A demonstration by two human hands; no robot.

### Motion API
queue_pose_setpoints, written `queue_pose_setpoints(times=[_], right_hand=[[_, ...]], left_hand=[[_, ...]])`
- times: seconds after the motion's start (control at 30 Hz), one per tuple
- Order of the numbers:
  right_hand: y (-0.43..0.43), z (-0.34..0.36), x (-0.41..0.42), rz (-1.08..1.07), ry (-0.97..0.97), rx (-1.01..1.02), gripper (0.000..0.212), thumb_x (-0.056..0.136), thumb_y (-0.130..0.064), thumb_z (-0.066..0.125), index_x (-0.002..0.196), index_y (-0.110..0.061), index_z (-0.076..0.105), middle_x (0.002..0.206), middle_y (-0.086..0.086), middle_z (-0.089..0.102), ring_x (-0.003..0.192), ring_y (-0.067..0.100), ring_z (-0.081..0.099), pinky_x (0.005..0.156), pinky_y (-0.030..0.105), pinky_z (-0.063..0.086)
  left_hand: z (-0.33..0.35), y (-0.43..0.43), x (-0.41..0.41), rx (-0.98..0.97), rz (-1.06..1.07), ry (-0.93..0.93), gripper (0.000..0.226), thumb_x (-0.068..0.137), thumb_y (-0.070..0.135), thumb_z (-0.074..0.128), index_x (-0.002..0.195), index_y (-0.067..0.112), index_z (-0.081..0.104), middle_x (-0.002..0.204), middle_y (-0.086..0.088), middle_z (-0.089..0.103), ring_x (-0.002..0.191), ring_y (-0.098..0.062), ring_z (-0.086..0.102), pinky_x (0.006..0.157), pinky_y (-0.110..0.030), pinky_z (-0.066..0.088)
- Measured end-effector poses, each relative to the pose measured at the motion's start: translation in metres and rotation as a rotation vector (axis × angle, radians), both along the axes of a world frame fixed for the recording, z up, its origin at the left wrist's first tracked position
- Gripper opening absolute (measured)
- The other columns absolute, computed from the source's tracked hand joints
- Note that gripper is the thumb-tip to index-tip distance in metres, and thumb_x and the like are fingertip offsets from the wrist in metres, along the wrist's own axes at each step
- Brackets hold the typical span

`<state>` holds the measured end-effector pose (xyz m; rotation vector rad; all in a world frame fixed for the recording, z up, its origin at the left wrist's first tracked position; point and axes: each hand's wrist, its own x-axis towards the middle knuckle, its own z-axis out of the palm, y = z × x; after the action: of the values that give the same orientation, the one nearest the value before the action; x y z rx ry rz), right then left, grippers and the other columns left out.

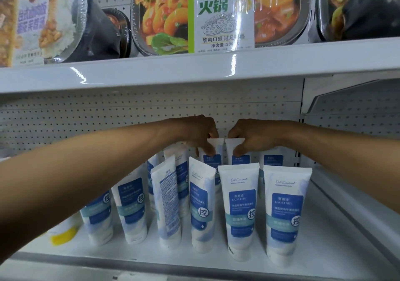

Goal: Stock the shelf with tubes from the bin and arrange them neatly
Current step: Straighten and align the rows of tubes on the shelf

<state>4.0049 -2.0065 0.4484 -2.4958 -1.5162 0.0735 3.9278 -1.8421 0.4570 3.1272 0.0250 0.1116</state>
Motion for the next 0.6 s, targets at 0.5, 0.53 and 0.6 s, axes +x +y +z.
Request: queue_pose_setpoints(times=[0.5,0.53,0.6], right_hand=[[-0.0006,0.001,-0.0004,0.011,-0.028,-0.034,0.009,0.085,-0.027,0.068,0.078,-0.028,0.062,0.085,-0.002,0.067,0.079,0.016,0.06,0.07,0.029,0.048],[-0.0007,0.0014,-0.0008,0.013,-0.029,-0.037,0.011,0.085,-0.027,0.068,0.077,-0.029,0.06,0.085,-0.002,0.066,0.08,0.017,0.061,0.071,0.029,0.048],[-0.0011,0.002,-0.0006,0.017,-0.032,-0.044,0.009,0.085,-0.029,0.068,0.08,-0.028,0.061,0.087,-0.002,0.067,0.083,0.018,0.061,0.074,0.031,0.049]], left_hand=[[0.004,-0.0035,-0.0019,-0.001,0.008,0.069,0.048,0.083,0.027,0.075,0.128,0.017,0.061,0.127,0.002,0.063,0.107,-0.015,0.06,0.097,-0.029,0.048],[0.0041,-0.0038,-0.002,0.001,0.008,0.071,0.047,0.083,0.027,0.075,0.127,0.017,0.061,0.127,0.002,0.064,0.107,-0.015,0.06,0.096,-0.029,0.048],[0.0048,-0.0049,-0.0023,-0.003,0.016,0.08,0.048,0.084,0.026,0.074,0.128,0.017,0.061,0.127,0.002,0.063,0.107,-0.015,0.06,0.097,-0.03,0.048]])
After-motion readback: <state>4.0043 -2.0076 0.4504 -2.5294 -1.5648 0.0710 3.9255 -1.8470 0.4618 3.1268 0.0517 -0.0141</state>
